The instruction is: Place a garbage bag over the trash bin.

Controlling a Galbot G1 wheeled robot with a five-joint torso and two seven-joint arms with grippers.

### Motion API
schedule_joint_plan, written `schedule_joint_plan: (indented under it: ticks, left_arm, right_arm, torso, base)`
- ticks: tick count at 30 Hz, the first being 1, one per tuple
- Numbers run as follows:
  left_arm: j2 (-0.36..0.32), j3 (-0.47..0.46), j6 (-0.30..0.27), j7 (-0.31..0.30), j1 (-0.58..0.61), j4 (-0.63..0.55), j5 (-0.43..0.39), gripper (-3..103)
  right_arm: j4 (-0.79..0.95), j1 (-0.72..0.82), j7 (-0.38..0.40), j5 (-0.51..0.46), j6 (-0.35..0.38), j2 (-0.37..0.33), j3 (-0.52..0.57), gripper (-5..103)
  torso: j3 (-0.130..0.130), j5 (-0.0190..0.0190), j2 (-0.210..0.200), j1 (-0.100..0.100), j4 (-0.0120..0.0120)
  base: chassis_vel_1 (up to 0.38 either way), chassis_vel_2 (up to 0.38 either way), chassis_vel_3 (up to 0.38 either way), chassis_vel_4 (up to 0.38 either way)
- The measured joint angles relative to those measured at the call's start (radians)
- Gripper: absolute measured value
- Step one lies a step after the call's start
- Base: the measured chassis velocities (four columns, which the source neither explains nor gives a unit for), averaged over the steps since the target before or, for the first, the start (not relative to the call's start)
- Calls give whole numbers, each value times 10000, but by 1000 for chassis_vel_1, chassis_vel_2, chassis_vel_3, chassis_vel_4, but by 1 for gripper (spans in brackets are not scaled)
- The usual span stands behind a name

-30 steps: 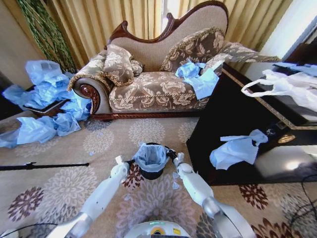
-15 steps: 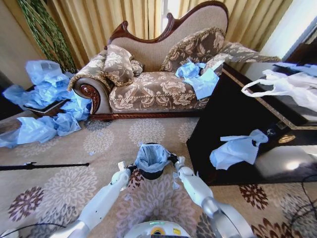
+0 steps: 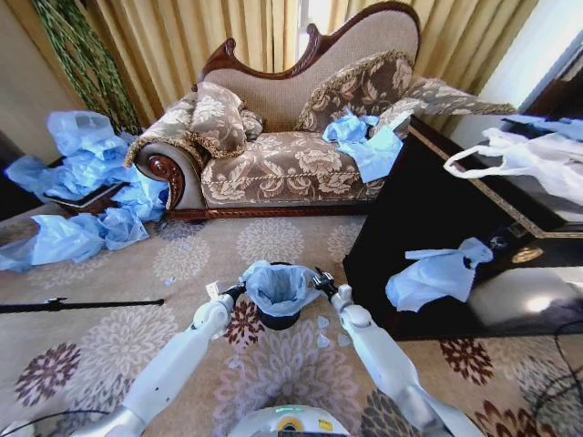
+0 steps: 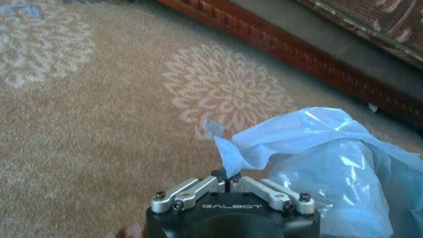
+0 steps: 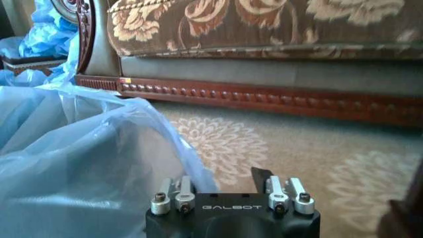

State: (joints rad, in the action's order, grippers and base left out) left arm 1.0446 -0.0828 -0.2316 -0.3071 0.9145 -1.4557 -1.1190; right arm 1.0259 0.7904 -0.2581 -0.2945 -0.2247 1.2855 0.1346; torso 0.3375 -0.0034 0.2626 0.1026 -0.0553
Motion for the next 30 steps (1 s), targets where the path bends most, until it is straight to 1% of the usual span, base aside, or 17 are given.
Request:
schedule_joint_plan:
  ticks: [1, 3, 4, 5, 9, 10, 11, 12, 14, 16, 18, 20, 25, 26, 28, 29, 30]
  left_arm:
    - [0, 0, 0, 0, 0, 0, 0, 0]
    - [26, -2, 8, 1, 2, -1, -1, 0]
    - [36, -4, 9, -1, 1, -15, -12, 0]
    - [36, -4, 9, -1, 1, -15, -12, 0]
    - [-53, 7, 1, -62, -52, -259, -184, 0]
    - [-53, 7, 1, -62, -52, -259, -184, 0]
    - [-130, 12, -7, -82, -68, -342, -233, 0]
    - [-195, 15, -13, -97, -81, -409, -274, 0]
    - [-296, 15, -21, -115, -135, -508, -369, 0]
    - [-355, 16, -32, -120, -189, -558, -431, 0]
    - [-373, 17, -34, -121, -209, -570, -447, 0]
    - [-390, 33, -37, -122, -250, -579, -469, 0]
    - [-382, 83, -51, -136, -289, -612, -484, 0]
    - [-379, 103, -54, -138, -305, -615, -489, 0]
    - [-371, 153, -64, -139, -364, -599, -499, 0]
    - [-371, 153, -64, -139, -364, -599, -499, 0]
    - [-364, 166, -69, -142, -385, -576, -503, 0]
  right_arm:
    - [0, 0, 0, 0, 0, 0, 0, 56]
    - [476, 279, -77, 36, -76, -310, 133, 61]
    - [709, 410, -209, 42, -155, -480, 168, 67]
    - [709, 410, -209, 42, -155, -480, 168, 67]
    - [1366, 703, -642, -70, -158, -793, 259, 88]
    - [1366, 703, -642, -70, -158, -793, 259, 88]
    - [1500, 758, -933, -79, -76, -883, 316, 93]
    - [1538, 779, -1172, -79, -34, -959, 330, 93]
    - [1554, 835, -1831, -92, 10, -1165, 352, 99]
    - [1607, 919, -2474, -179, 37, -1320, 420, 100]
    - [1645, 950, -2680, -211, 49, -1368, 450, 100]
    - [1719, 1004, -3328, -372, 55, -1442, 566, 100]
    - [1621, 996, -3677, -578, 69, -1471, 657, 100]
    - [1607, 1011, -3935, -919, 126, -1504, 659, 100]
    - [1694, 1119, -4580, -2117, 346, -1552, 661, 100]
    - [1694, 1119, -4580, -2117, 346, -1552, 661, 100]
    - [1777, 1165, -4736, -2652, 482, -1553, 649, 100]
  torso:
    - [0, 0, 0, 0, 0]
    - [-1, -1, 0, 0, -1]
    - [0, -2, 0, 0, -1]
    - [0, -2, 0, 0, -1]
    - [-1, 0, 0, 0, 0]
    - [-1, 0, 0, 0, 0]
    - [-1, 0, 0, 0, 0]
    - [0, 1, 0, 0, 1]
    - [-1, 1, 0, 0, 3]
    - [0, 1, 0, 0, -1]
    - [0, 0, 0, 0, -3]
    - [-1, 1, 0, 0, 0]
    - [0, 1, 0, 0, 1]
    - [0, 2, 0, 0, 1]
    - [0, -2, 0, 0, -1]
    - [0, -2, 0, 0, -1]
    - [0, 1, 0, 0, -2]
  base:
    - [0, 0, 0, 0]
    - [0, 0, 0, 0]
    - [0, 0, 0, 0]
    - [0, 0, 0, 0]
    - [0, 0, 0, 0]
    - [0, 0, 0, 0]
    - [0, 0, 0, 0]
    - [0, 0, 0, 0]
    - [0, 0, 0, 0]
    - [0, 0, 0, 0]
    - [0, 0, 0, 0]
    - [0, 0, 0, 0]
    - [0, 0, 0, 0]
    - [0, 0, 0, 0]
    - [0, 0, 0, 0]
    - [0, 0, 0, 0]
    - [0, 0, 0, 0]
